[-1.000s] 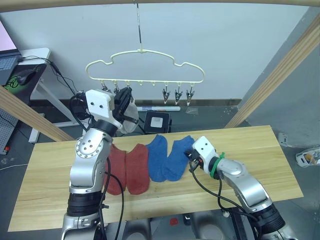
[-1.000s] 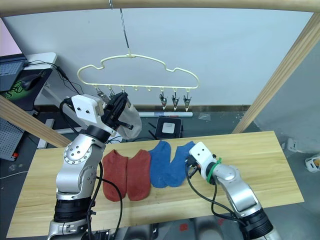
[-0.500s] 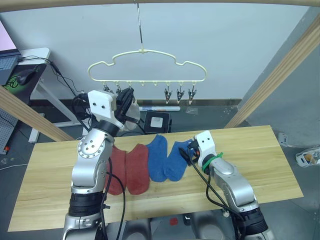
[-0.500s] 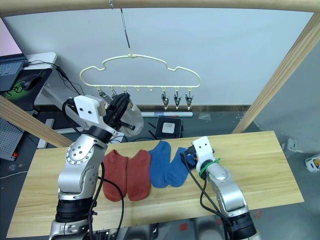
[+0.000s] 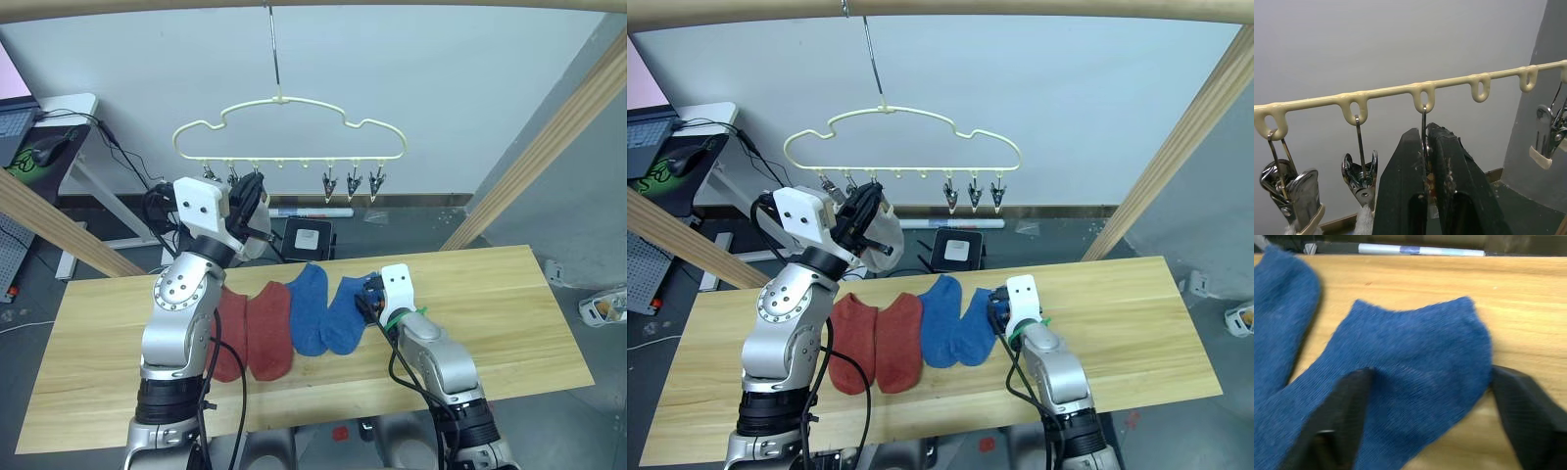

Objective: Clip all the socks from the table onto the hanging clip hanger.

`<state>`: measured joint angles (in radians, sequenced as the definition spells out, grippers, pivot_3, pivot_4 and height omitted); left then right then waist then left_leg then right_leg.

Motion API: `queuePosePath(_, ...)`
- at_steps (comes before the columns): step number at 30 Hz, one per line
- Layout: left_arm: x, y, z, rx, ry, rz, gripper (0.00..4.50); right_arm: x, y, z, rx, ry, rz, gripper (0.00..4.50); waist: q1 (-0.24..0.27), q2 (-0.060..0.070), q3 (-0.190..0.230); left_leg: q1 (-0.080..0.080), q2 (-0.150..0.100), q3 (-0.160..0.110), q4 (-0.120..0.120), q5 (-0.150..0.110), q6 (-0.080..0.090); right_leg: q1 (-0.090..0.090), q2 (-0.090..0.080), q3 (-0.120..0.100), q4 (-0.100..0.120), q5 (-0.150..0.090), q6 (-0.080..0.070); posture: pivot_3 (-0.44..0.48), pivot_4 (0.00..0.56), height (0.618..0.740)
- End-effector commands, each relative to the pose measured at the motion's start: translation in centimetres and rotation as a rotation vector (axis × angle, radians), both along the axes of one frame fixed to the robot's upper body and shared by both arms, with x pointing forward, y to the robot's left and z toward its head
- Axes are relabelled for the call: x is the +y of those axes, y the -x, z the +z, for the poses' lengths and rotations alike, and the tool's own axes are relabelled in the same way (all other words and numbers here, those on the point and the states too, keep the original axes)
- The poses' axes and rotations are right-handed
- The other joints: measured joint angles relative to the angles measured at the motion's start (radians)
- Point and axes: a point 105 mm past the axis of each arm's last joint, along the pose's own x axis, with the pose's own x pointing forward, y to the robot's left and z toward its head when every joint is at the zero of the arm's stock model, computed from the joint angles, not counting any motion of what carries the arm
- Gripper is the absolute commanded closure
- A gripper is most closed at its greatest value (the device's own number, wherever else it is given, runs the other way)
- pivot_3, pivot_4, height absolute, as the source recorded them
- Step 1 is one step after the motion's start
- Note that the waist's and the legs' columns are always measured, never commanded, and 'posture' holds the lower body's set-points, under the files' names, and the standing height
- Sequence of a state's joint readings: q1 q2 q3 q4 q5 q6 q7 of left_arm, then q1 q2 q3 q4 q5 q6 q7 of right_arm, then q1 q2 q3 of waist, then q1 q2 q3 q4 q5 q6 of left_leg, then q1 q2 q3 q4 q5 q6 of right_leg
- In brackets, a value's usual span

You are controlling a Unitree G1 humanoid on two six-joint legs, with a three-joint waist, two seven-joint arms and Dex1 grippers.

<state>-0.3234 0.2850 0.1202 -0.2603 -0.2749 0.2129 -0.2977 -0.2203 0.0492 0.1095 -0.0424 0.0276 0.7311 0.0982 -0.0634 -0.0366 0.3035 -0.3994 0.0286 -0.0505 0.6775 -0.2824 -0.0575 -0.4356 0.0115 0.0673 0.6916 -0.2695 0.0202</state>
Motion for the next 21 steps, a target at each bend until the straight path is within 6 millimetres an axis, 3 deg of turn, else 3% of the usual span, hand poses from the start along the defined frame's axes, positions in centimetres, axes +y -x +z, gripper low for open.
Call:
queuePosePath(1, -0.2, 0.6, 0.5, -0.02, 0.007, -0.021, 4.5, 0.2, -0.1, -0.2, 0.014, -0.04, -0.014, 2.17, 0.0, 0.0, 0.0, 0.0, 0.0, 0.0, 0.0, 0.0, 0.0, 0.0, 0.0, 0.0, 0.0, 0.0, 0.0, -0.056, 0.303, 0.74)
queuePosePath(8, 0.0, 0.8, 0.8, -0.008, 0.026, -0.048, 4.5, 0.5, -0.3, 0.5, -0.02, -0.045, 0.039, 4.47, -0.001, 0.0, 0.0, 0.0, 0.0, 0.0, -0.001, 0.0, 0.0, 0.0, 0.0, 0.0, -0.001, 0.0, 0.0, -0.06, 0.301, 0.74)
queuePosePath(13, 0.3, 1.1, 1.2, 0.003, 0.04, -0.07, 4.5, 1.3, -0.4, 1.8, -0.092, -0.045, 0.115, 4.47, -0.001, 0.0, 0.0, -0.001, 0.0, 0.0, -0.001, 0.0, 0.0, 0.0, 0.0, 0.0, -0.002, 0.0, 0.0, -0.063, 0.301, 0.74)
queuePosePath(21, 0.6, 1.7, 2.0, 0.044, 0.1, -0.138, 4.5, 3.4, 0.7, 5.7, -0.326, 0.041, 0.387, 4.47, -0.001, 0.0, 0.0, -0.001, 0.0, 0.0, -0.001, 0.0, 0.0, 0.0, 0.0, -0.001, -0.004, 0.0, 0.0, -0.062, 0.297, 0.74)
